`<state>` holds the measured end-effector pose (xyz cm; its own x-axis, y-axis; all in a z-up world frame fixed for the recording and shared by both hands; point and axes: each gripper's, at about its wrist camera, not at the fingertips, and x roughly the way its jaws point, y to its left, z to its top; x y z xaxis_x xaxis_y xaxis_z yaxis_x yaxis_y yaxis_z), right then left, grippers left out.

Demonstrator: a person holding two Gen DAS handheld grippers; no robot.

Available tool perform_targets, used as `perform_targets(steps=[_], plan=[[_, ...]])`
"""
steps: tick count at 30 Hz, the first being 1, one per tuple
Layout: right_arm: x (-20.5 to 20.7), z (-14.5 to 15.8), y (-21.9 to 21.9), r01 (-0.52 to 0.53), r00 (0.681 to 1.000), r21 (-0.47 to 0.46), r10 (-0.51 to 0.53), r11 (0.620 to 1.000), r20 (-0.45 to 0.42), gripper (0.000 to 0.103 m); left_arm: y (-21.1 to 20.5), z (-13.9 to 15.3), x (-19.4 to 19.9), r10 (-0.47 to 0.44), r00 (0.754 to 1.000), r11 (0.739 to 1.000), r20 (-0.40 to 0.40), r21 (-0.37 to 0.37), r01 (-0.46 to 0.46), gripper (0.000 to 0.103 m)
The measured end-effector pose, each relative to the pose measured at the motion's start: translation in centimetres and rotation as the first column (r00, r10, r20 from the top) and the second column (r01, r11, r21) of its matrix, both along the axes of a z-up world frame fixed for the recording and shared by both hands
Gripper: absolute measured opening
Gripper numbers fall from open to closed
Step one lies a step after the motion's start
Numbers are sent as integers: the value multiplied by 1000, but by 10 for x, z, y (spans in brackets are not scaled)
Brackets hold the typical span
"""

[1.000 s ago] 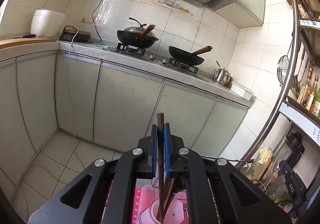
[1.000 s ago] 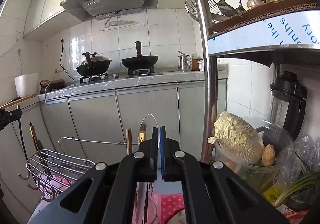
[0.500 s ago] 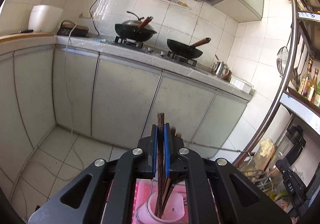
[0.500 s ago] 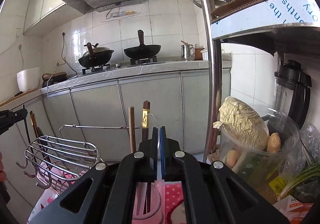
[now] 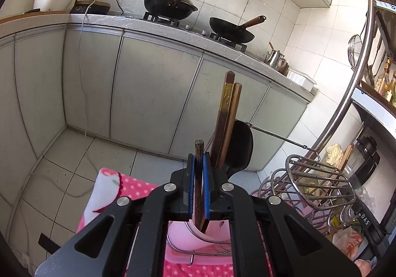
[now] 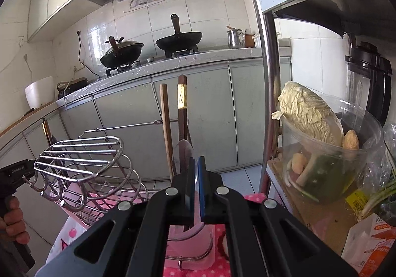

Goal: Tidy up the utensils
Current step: 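Lift knife and spoon over the pink cup, lower them in and open both tools, then grasp the clear plastic fork with the left tool while the right grasps a dark knife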

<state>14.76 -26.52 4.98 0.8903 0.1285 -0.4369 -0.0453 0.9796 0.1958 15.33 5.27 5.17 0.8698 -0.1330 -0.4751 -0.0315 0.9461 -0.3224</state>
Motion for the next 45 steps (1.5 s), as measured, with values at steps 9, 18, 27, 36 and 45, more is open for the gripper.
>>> perform_targets(steps=[9,18,27,36,45], plan=[[3,-11,7,-21,999,-12,21,1000,-46,3,3,-1,2,7,1000,1000,-7,-22,-7,6],[6,-19,4,-26,993,36,30,999,-111,17,7,-1,0,9,1000,999,-13,-43,-9,34],[-12,-5,1,-22,996,54,27,998,-87,30,14,8,-15,17,1000,998,-8,-59,-17,40],[-55,10,6,-72,995,90,78,993,-66,33,13,9,-57,-15,999,998,-40,-57,13,41],[-89,-23,33,-171,949,167,207,971,-239,33,-7,-29,-95,-116,972,993,-205,-37,111,41]])
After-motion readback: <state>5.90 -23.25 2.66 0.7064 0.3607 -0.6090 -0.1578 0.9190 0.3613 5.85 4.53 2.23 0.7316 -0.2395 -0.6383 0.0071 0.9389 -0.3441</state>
